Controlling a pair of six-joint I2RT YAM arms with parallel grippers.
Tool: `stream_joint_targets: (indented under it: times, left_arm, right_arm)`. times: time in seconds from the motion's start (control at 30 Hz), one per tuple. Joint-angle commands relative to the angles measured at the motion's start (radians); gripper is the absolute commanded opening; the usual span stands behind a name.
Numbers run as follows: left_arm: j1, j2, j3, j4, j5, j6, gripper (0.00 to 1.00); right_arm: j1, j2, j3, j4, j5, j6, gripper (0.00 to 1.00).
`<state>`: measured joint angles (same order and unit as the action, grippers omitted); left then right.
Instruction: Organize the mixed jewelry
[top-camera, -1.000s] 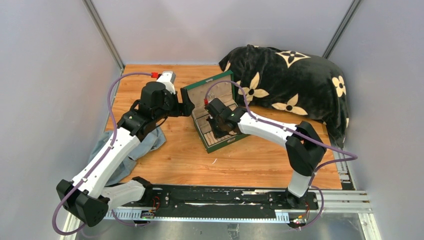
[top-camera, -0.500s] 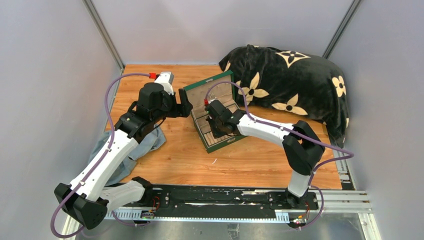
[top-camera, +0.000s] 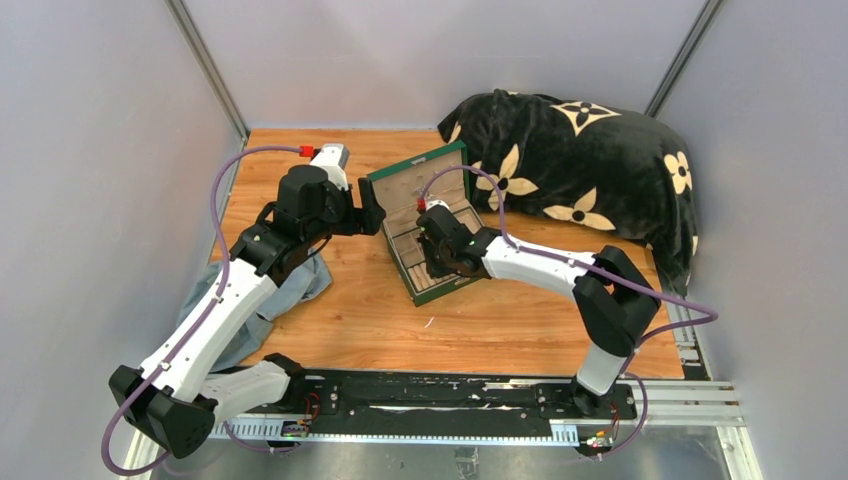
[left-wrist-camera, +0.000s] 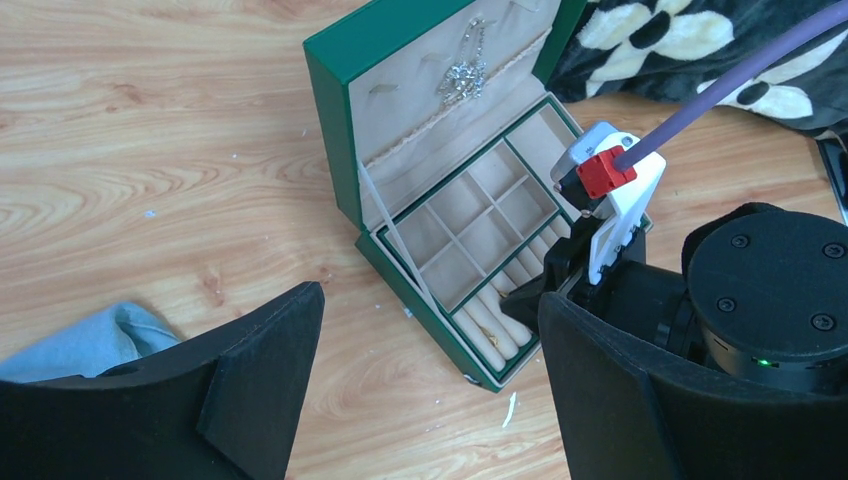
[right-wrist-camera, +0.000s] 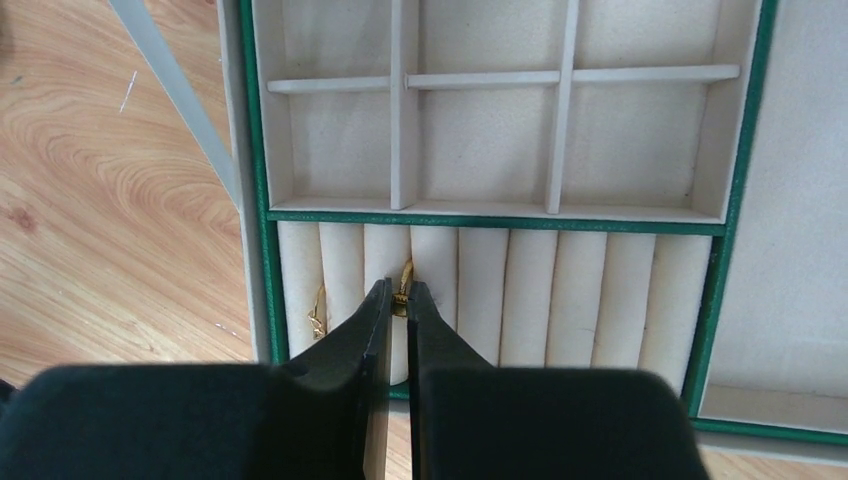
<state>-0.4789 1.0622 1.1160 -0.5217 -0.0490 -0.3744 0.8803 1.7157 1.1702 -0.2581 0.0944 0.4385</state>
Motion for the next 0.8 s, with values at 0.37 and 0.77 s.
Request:
stream_joint_targets:
  times: [0.37, 0.77]
  left_arm:
    - [0.005, 0.001, 0.006, -0.007, 0.012, 0.003, 0.84]
    - [0.005, -0.002, 0.005, -0.009, 0.011, 0.005, 0.84]
  right_arm:
    - [0.003, -0.032, 0.036, -0.097, 0.062, -0.042, 0.43]
    - [0.004, -0.033, 0.079, -0.097, 0.05, -0.053, 0.4]
